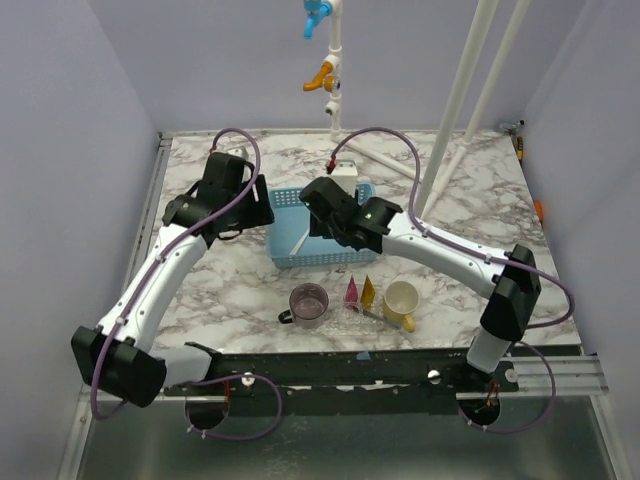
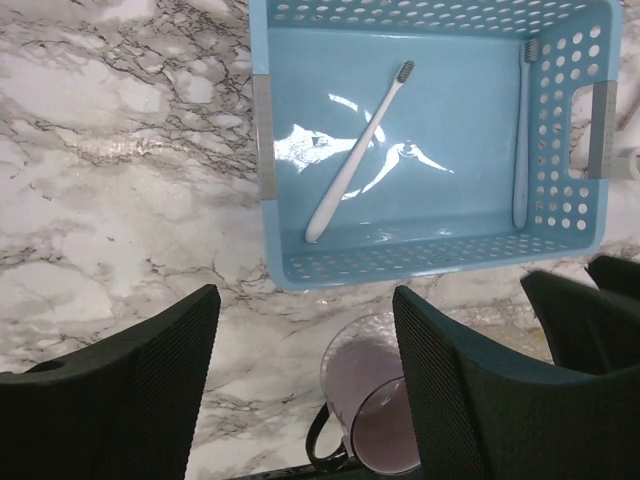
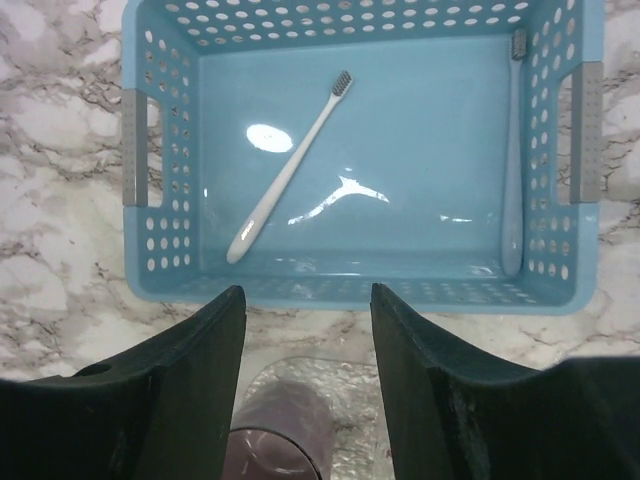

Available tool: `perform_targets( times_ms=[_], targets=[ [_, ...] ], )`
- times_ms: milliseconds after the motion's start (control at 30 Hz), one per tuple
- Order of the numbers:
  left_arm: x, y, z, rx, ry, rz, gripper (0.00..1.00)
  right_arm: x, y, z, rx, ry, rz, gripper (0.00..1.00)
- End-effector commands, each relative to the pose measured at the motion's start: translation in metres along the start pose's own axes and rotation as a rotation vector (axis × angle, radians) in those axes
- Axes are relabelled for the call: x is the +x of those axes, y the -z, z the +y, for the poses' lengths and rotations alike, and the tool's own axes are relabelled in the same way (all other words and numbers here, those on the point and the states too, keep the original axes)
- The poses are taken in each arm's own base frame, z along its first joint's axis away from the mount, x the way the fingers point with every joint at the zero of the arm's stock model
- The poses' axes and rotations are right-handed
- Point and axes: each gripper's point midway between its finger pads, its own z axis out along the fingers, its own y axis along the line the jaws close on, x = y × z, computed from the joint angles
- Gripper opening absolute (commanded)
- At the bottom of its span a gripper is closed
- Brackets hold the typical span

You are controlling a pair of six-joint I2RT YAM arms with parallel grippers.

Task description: Prepare toiletry sets of a toothbrush and toothpaste on the tray

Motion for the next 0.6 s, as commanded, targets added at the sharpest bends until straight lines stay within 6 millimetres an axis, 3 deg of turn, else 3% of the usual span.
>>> perform_targets(
  times_ms=[0, 233, 567],
  targets=[
    [0.005, 0.02, 0.005, 0.035, -0.025, -0.075, 0.72, -0.002, -0.023, 0.018, -0.042, -0.035, 0.035, 0.57],
    [0.017, 0.051, 0.002, 0.146, -0.048, -0.175, 0.75, 0.012, -0.064, 0.018, 0.004, -0.092, 0.097, 0.57],
    [0.032, 0.068, -0.003, 0.28, -0.078, -0.311, 0.84, 0.022, -0.122, 0.021, 0.073, -0.155, 0.143, 0.57]
  ],
)
